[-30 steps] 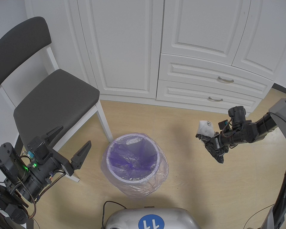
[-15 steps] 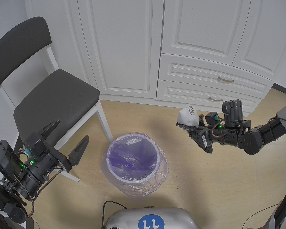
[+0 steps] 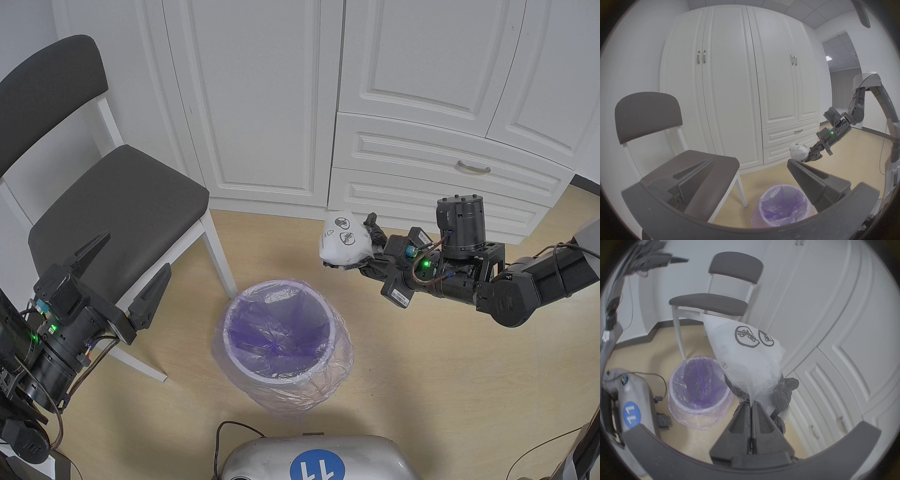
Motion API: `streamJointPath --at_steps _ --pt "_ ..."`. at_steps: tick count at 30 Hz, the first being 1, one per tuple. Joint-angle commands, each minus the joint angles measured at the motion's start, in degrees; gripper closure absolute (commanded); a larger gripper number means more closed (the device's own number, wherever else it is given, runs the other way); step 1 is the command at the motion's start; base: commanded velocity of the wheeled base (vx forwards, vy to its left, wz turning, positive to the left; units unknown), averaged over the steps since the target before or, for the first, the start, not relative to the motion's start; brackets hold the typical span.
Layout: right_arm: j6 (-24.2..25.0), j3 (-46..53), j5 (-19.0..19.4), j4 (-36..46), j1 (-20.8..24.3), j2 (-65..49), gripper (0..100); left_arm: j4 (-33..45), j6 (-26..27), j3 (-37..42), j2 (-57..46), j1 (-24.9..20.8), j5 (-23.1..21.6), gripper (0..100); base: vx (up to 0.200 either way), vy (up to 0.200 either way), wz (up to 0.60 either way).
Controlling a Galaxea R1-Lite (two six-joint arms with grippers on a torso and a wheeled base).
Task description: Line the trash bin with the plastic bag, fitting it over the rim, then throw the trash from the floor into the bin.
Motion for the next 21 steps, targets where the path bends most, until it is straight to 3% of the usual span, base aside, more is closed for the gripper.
streamJointPath --at_steps 1,4,8,10,11,15,21 --pt "-4.34 -3.00 0.21 0.33 1.97 0.59 100 -0.02 0.01 -0.77 -2.99 0.22 -0.09 0 0.000 0.000 0.00" --pt "-10.31 -3.79 -1.02 1.12 4.00 0.85 100 -0.02 0.01 -1.03 -4.04 0.13 -0.17 0 0.000 0.000 0.00" --pt "-26.48 -4.76 -9.45 4.37 5.84 1.11 100 -0.02 0.72 -1.03 -3.95 0.22 -0.35 0 0.000 0.000 0.00" --pt "-29.30 -5.37 -11.12 5.07 6.11 1.38 100 -0.02 0.80 -1.12 -3.95 0.22 -0.35 0 0.000 0.000 0.00" --pt "-33.87 -7.13 -13.41 5.78 7.16 2.87 100 -0.02 0.80 -1.03 -4.04 0.22 -0.35 0 0.000 0.000 0.00" --pt "-36.68 -10.21 -15.08 6.65 9.53 5.86 100 -0.02 1.07 -0.59 -4.04 0.22 -0.35 0 0.000 0.000 0.00" --pt "-44.06 -12.93 -27.12 10.61 14.28 9.20 100 -0.02 1.68 -0.86 -3.43 0.31 -0.35 0 0.000 0.000 0.00"
